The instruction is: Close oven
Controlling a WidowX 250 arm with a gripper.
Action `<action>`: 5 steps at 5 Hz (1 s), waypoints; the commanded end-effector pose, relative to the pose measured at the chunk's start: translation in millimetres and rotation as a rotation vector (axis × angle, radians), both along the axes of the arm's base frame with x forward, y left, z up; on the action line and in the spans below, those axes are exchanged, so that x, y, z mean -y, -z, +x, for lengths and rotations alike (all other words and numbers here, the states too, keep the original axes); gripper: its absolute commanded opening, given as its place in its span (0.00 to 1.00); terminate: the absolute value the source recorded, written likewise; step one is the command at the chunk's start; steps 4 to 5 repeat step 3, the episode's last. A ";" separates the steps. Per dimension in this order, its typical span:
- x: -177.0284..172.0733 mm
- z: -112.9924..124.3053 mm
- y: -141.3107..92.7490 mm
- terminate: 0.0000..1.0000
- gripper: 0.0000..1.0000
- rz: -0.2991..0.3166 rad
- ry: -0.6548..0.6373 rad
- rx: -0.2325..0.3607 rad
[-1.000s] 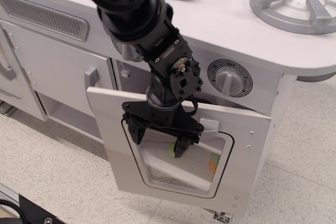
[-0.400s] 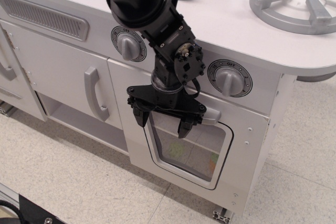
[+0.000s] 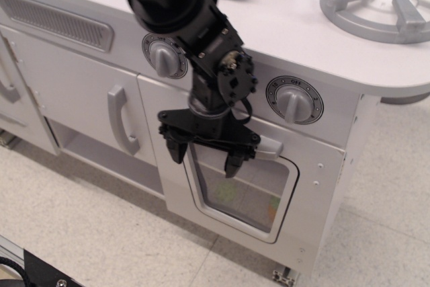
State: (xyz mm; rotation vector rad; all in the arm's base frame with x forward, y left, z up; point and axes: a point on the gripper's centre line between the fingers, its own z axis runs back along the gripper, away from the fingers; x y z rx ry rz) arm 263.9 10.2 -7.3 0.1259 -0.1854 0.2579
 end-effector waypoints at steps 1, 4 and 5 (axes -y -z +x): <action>-10.1 -22.2 -63.2 0.00 1.00 -0.021 0.009 0.034; -10.1 -22.2 -63.2 1.00 1.00 -0.021 0.009 0.034; -10.1 -22.2 -63.2 1.00 1.00 -0.021 0.009 0.034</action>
